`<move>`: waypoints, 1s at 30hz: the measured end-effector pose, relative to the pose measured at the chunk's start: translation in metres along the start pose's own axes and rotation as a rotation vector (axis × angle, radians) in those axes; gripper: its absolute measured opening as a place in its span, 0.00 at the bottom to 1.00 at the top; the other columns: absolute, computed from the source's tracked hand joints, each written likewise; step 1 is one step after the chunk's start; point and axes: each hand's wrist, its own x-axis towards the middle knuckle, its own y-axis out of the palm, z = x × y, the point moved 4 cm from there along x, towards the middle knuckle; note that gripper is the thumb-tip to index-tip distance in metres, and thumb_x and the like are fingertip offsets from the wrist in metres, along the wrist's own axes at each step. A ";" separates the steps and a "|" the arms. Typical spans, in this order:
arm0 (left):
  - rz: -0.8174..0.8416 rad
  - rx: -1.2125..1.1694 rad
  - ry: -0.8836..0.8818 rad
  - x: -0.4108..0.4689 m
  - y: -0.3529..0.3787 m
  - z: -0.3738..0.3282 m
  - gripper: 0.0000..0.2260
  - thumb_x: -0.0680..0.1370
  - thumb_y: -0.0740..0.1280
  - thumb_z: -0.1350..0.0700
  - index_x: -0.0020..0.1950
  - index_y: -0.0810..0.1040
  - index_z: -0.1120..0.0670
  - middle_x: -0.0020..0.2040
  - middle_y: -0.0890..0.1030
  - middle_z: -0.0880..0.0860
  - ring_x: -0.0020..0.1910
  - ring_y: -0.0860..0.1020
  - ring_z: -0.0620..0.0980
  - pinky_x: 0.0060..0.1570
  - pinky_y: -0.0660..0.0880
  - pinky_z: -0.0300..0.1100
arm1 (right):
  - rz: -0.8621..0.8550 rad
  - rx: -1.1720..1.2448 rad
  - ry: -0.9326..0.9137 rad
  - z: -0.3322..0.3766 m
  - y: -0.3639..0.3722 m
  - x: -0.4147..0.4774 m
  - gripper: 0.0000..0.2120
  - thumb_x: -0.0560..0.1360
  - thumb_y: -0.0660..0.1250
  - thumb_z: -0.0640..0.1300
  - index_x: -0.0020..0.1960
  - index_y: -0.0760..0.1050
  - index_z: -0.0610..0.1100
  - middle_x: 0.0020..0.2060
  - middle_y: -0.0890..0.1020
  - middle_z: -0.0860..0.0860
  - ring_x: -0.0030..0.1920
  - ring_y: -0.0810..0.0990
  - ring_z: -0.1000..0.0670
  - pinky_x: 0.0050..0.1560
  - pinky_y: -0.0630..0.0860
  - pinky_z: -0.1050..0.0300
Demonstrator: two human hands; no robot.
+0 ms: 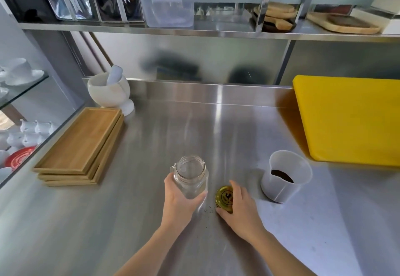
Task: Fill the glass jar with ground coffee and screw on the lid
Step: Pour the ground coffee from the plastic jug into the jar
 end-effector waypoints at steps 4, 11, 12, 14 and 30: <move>0.043 -0.016 0.007 -0.002 -0.003 0.001 0.45 0.62 0.78 0.47 0.70 0.54 0.46 0.65 0.64 0.47 0.66 0.66 0.48 0.66 0.66 0.44 | -0.020 0.002 -0.028 0.002 -0.006 -0.002 0.36 0.73 0.67 0.55 0.73 0.51 0.49 0.69 0.62 0.50 0.67 0.63 0.48 0.67 0.62 0.56; -0.200 -0.161 0.124 -0.032 -0.023 -0.011 0.38 0.63 0.65 0.35 0.70 0.56 0.41 0.66 0.59 0.34 0.69 0.56 0.34 0.74 0.54 0.48 | -0.119 0.055 -0.117 0.015 -0.035 -0.007 0.23 0.77 0.62 0.51 0.69 0.61 0.47 0.67 0.64 0.52 0.62 0.70 0.51 0.60 0.69 0.59; -0.215 -0.155 0.179 -0.034 -0.023 -0.016 0.33 0.64 0.64 0.36 0.67 0.57 0.36 0.64 0.60 0.30 0.69 0.57 0.33 0.74 0.55 0.48 | -0.142 0.071 -0.133 0.017 -0.042 -0.009 0.21 0.77 0.61 0.50 0.68 0.63 0.47 0.66 0.67 0.52 0.60 0.71 0.52 0.58 0.70 0.60; -0.203 -0.126 0.291 -0.032 -0.015 -0.032 0.26 0.67 0.64 0.38 0.61 0.57 0.27 0.62 0.59 0.23 0.69 0.59 0.34 0.71 0.57 0.47 | -0.198 0.105 -0.166 0.023 -0.059 -0.010 0.17 0.77 0.62 0.49 0.65 0.68 0.47 0.60 0.74 0.53 0.55 0.75 0.53 0.55 0.72 0.59; 0.476 -0.111 0.056 -0.005 0.137 -0.109 0.25 0.78 0.61 0.45 0.72 0.62 0.53 0.72 0.66 0.48 0.71 0.64 0.46 0.69 0.60 0.40 | -0.613 0.366 0.155 -0.064 -0.172 0.019 0.15 0.76 0.65 0.45 0.61 0.72 0.42 0.57 0.78 0.46 0.54 0.74 0.50 0.49 0.67 0.62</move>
